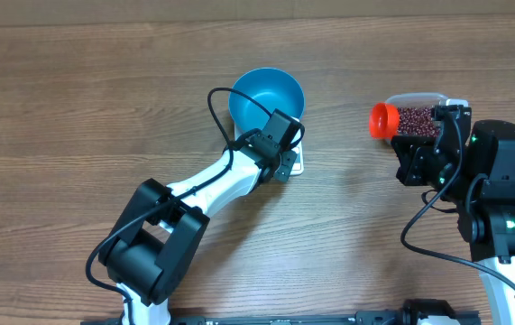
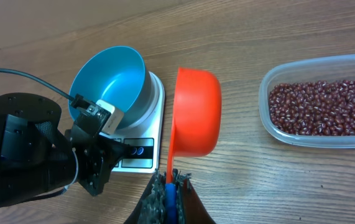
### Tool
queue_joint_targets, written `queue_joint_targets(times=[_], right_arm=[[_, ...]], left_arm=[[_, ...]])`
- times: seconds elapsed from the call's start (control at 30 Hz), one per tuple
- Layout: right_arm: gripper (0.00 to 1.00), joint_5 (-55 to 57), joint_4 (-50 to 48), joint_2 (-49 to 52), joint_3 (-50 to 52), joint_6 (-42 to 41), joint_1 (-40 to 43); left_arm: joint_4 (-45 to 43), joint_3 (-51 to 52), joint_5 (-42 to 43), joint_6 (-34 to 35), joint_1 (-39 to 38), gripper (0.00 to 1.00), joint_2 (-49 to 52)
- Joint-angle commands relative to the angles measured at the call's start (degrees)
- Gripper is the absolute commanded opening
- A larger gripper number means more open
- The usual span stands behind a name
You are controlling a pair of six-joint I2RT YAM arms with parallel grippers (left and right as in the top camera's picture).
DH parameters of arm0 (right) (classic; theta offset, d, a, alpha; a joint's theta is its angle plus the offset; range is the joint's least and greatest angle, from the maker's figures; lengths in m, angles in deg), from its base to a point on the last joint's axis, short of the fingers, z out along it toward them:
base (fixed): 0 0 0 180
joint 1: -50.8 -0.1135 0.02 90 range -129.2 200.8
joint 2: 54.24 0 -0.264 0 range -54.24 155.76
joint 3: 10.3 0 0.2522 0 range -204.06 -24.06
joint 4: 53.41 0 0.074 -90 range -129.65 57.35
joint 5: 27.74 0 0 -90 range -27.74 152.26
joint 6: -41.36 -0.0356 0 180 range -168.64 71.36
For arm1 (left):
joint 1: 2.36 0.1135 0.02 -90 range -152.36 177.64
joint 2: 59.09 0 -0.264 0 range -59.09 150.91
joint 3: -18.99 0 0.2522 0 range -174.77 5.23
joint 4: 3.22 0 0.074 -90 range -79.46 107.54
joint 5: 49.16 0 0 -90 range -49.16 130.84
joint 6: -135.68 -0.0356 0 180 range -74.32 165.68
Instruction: Scoop item into bowl and weigh 150g on scale
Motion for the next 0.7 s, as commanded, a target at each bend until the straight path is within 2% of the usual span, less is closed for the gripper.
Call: queue_joint_targets(times=[0.0, 0.13, 0.27, 0.47, 0.67], right_arm=[[0.03, -0.3, -0.2, -0.2, -1.6, 0.4, 0.2], [0.03, -0.2, 0.1, -0.2, -1.6, 0.4, 0.2], [0.03, -0.2, 0.2, -0.2, -1.6, 0.4, 0.2], [0.03, -0.2, 0.2, -0.2, -1.6, 0.4, 0.2], [0.03, 0.4, 0.2, -0.2, -1.6, 0.5, 0.2]], left_arm=[[0.4, 0.2, 0.5, -0.7, -0.1, 0.04, 1.6], [1.0, -0.3, 0.5, -0.7, -0.1, 0.04, 1.4], [6.0, -3.9, 0.8, -0.7, -0.2, 0.04, -0.9], [16.1, -10.9, 0.8, -2.0, -2.0, 0.04, -9.1], [22.0, -12.1, -3.2, -2.8, -3.8, 0.04, -18.1]])
